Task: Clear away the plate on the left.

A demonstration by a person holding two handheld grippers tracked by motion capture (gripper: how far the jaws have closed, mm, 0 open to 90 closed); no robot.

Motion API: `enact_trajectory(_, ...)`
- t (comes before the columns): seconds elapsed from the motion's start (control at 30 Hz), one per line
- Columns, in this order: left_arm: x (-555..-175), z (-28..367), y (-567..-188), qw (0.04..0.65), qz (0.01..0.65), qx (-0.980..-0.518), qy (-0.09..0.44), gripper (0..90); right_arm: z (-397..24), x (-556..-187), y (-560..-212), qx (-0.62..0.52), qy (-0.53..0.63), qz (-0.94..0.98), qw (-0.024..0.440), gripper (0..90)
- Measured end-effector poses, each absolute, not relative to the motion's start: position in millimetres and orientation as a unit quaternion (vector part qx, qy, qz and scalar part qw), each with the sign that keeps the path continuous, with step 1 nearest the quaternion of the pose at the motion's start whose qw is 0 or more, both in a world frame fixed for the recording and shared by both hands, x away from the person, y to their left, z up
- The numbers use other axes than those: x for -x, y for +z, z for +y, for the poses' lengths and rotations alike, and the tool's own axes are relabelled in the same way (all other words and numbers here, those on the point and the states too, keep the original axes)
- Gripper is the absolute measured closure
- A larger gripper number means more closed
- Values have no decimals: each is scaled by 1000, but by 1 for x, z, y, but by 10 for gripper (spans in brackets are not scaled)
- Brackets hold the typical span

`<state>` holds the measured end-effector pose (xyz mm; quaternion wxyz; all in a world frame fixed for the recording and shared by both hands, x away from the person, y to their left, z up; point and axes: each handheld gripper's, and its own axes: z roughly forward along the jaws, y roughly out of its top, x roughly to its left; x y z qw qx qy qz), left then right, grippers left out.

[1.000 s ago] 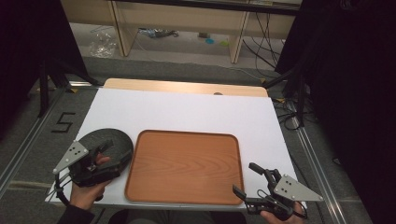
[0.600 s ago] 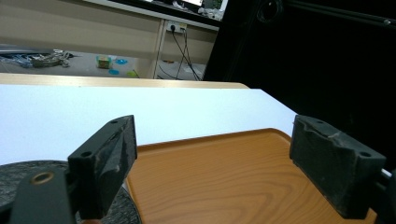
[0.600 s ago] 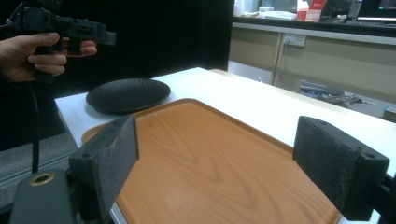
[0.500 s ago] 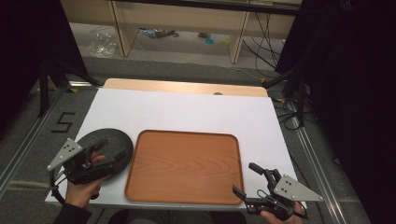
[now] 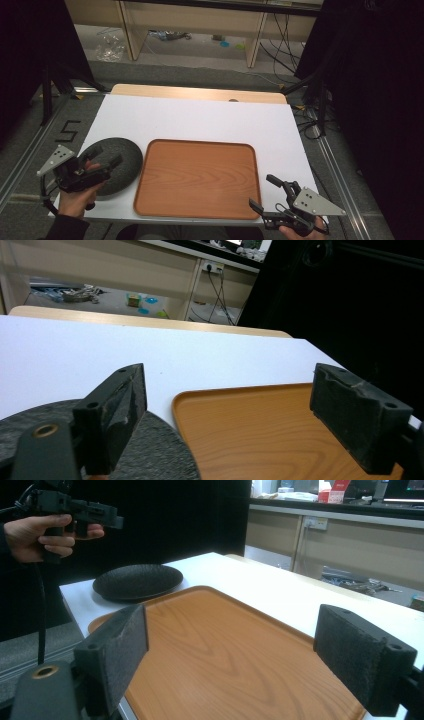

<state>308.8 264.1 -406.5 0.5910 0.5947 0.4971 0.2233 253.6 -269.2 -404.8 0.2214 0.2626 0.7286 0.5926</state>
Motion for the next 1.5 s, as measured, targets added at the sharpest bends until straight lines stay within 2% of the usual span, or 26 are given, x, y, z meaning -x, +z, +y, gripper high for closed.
enact_trajectory(0.33, -312, 281, -410, 581, 525, -580, 225, 148, -269, -253, -405, -263, 593, 729, 220, 155)
enact_trajectory(0.87, -320, 300, -417, 560, 547, -587, 207, 149, -269, -253, -405, -262, 594, 729, 219, 155)
enact_trajectory(1.5, -325, 332, -429, 524, 581, -582, 224, 150, -269, -253, -405, -261, 593, 730, 219, 155)
